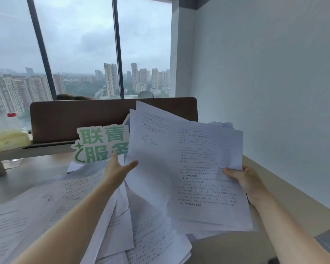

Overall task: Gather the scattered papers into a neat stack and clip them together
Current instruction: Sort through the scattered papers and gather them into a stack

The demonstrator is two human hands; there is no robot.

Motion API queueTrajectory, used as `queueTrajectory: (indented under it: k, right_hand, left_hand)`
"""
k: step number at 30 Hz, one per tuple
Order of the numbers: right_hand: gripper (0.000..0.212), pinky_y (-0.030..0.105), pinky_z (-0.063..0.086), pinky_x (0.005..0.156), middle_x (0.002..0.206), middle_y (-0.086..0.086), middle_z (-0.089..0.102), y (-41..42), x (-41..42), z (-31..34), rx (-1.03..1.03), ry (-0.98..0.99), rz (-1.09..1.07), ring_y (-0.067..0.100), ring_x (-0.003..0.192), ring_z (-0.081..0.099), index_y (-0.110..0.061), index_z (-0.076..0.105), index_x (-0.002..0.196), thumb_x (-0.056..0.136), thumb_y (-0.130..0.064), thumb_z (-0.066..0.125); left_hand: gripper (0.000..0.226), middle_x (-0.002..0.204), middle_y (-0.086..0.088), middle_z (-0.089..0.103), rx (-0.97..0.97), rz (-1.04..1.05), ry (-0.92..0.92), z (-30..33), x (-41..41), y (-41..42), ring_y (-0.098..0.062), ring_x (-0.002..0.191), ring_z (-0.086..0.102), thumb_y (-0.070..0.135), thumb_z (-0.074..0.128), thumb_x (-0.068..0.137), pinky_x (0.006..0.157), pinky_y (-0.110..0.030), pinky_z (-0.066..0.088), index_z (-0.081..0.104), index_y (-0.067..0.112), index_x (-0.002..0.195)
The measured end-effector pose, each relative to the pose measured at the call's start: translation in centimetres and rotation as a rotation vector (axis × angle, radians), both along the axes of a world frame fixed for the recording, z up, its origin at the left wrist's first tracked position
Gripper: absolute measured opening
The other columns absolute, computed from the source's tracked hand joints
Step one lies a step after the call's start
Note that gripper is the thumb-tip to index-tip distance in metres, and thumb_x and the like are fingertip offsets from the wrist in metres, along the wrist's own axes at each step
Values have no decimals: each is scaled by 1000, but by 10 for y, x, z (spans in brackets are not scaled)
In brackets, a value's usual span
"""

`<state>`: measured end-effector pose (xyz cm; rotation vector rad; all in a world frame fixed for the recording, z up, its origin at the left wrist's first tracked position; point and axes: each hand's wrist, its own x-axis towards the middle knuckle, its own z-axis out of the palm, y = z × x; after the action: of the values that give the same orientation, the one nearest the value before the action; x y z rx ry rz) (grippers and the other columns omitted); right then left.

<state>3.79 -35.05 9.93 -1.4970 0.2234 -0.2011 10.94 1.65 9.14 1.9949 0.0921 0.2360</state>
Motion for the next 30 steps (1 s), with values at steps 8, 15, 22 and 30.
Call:
queueTrajectory:
  k: [8,15,22,30]
  right_hand:
    - [22,39,57,73,92,14,77,-13,0,23,46,-114,74,30,77,73,-5,72,107,86,-1,65]
    - [21,41,57,77,99,18,76,-6,1,18,94,-128,96,34,84,72,-6,74,104,85,0,65]
    - [29,50,55,88,110,20,73,12,5,8,122,-97,148,41,101,69,-3,70,115,86,-4,66]
    - [24,50,55,90,109,19,74,34,6,8,140,-123,147,41,101,69,-6,72,109,87,-1,64]
  left_hand:
    - [92,142,-4,45,-232,-76,15,23,19,-5,-31,132,44,46,69,84,104,-40,35,18,18,154]
    - [36,107,-19,70,-201,-61,-30,23,11,7,-25,80,66,30,70,88,72,-36,52,65,7,115]
    - [15,106,-20,72,-397,-217,64,9,-7,-8,-30,87,69,19,63,93,82,-41,56,72,8,100]
    - [20,95,-16,70,-538,-246,70,5,-22,-36,-33,91,63,27,58,96,93,-59,48,71,13,91]
